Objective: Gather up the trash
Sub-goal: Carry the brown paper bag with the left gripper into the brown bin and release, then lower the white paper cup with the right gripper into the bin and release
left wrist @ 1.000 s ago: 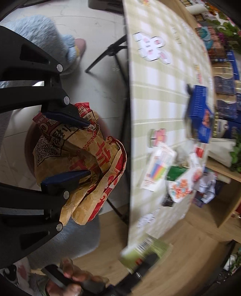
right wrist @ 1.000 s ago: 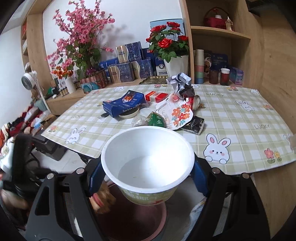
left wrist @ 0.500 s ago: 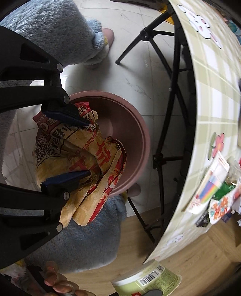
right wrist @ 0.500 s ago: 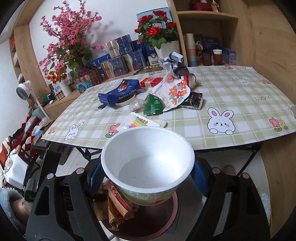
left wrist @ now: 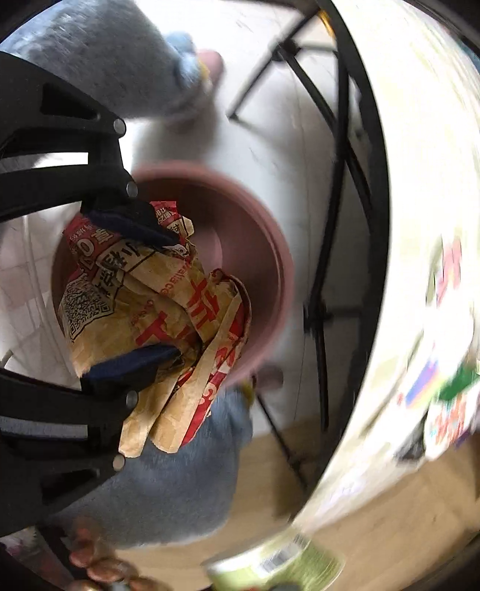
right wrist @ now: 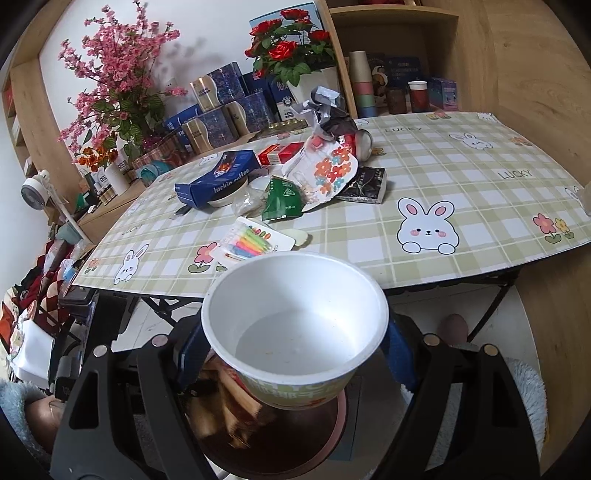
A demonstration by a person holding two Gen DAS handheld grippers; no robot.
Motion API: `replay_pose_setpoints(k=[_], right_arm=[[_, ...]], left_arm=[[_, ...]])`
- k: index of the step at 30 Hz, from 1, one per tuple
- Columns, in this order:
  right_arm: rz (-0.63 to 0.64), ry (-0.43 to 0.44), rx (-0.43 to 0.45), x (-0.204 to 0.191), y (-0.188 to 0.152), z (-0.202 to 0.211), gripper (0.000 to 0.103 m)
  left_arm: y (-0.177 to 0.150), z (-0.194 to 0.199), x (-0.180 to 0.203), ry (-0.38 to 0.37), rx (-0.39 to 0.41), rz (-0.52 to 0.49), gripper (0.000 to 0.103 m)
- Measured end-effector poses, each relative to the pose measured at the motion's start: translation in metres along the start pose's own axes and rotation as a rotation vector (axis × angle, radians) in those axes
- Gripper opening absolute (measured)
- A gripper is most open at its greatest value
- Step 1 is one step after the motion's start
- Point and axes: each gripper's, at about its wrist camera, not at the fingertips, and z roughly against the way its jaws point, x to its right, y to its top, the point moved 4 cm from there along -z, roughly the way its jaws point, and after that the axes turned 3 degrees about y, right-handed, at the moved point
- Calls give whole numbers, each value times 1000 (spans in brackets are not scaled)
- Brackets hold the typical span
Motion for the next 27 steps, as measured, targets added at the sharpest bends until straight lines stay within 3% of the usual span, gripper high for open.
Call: replay_pose_setpoints(k=[2,7,13,16,22,27], right_arm=[[3,-2,5,0,1,1,79],[7,-10,1,-1,1,1,79],[39,-4,-40,-13,-5,-10,79],[72,4,-61,-23,-9,-15,79],[135,18,-113,-43,-20,-25,79],[174,15,-147,-54,-27,-32,79]], left_arm=[[2,5,1,5,30,-2,72],[11,52,-15,44,220,78,87],[12,122,-38,127,473,159,96],[6,144,-48,196,551,154,97],[-15,156,-59,269,623,171,97],[-24,156,-76,259,612,228,97]])
